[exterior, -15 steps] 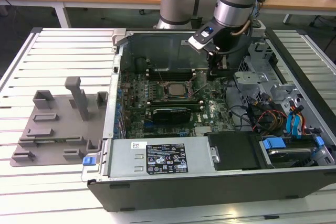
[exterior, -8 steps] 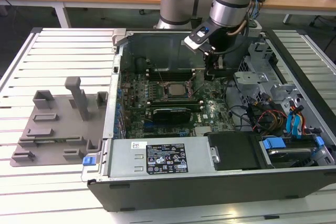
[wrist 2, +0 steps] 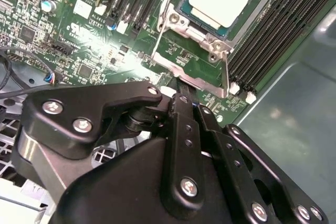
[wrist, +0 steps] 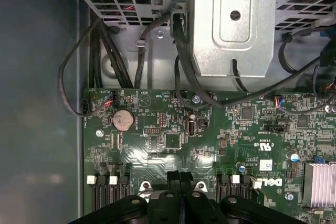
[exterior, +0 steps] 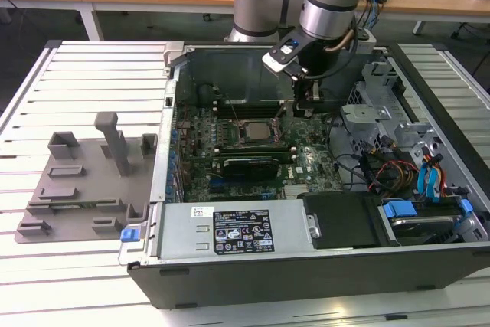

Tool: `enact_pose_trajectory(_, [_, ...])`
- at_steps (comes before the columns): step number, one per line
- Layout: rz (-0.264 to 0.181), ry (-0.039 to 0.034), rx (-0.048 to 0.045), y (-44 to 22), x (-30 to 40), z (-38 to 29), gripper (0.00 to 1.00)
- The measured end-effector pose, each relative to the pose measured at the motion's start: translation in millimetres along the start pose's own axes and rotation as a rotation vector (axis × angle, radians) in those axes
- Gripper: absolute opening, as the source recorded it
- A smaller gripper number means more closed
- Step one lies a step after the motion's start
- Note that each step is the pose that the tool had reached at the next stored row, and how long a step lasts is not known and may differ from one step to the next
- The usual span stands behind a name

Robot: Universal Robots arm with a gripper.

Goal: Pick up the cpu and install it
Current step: 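Close the cpu cover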

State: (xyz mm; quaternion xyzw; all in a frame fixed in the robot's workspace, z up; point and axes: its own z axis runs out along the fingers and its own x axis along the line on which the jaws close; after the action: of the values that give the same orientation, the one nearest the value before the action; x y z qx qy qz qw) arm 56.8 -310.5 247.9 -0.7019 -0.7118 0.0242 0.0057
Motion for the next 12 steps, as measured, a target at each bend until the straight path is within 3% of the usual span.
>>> enact_pose_trajectory(8, [0.000,0.0000,0.0000,-10.0,0.2,0.4,0.11])
enact_pose_trajectory(12, [0.000,-0.0001,0.0000,-21.1,0.3,0.9,0.11])
